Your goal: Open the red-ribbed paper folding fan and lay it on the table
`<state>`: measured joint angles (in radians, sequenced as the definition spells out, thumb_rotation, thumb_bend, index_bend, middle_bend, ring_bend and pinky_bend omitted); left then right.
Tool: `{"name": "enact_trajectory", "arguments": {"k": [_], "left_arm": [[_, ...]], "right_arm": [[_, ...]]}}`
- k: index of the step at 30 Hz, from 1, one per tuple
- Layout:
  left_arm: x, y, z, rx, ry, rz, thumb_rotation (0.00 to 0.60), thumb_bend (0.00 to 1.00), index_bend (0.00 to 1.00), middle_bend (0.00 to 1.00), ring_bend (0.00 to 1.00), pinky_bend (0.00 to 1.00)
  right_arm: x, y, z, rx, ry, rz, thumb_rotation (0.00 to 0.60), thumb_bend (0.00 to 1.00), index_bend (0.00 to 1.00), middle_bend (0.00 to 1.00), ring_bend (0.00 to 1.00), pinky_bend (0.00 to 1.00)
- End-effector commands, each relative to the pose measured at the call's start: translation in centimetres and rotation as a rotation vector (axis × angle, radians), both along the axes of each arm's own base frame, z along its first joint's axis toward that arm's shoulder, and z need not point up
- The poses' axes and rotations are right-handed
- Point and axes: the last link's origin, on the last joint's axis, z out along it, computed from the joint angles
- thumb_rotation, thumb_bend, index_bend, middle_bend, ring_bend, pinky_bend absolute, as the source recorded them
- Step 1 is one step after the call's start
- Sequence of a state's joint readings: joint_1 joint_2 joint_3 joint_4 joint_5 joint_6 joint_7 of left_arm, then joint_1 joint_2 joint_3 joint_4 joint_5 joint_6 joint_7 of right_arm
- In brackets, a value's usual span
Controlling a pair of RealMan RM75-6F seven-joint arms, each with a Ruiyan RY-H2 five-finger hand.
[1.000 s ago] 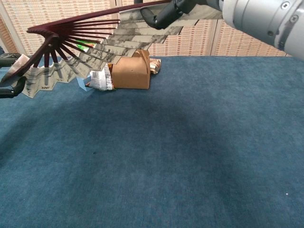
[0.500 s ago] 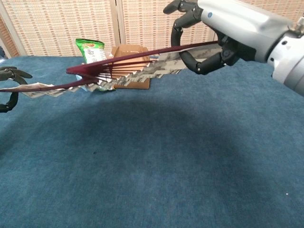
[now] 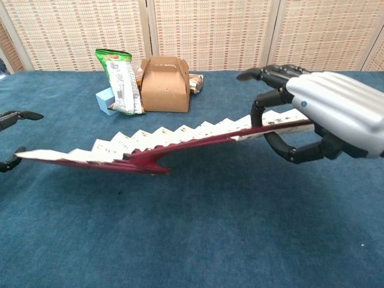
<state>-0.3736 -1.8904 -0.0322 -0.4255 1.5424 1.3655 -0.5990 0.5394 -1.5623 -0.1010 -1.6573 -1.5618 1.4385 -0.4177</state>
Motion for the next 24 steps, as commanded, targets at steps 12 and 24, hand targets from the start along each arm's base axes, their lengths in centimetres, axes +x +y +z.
{"name": "enact_trajectory", "arguments": {"k": [12,24], "left_arm": [[-0.9,0.4,1.4,-0.059,0.035,-0.006,0.600,0.45,0.00,0.00,0.00,0.00],[0.5,-1.7,3.4,-0.160,-0.163,-0.052,0.600,0.45,0.00,0.00,0.00,0.00]], "right_arm": [[-7.1,1.5,0.9,0.081,0.488,-0.186,0.600,0.09,0.00,0.00,0.00,0.00],[-9.6,2.7,7.6,0.081,0.448,-0.369,0.600,0.03,0.00,0.00,0.00,0.00]]}}
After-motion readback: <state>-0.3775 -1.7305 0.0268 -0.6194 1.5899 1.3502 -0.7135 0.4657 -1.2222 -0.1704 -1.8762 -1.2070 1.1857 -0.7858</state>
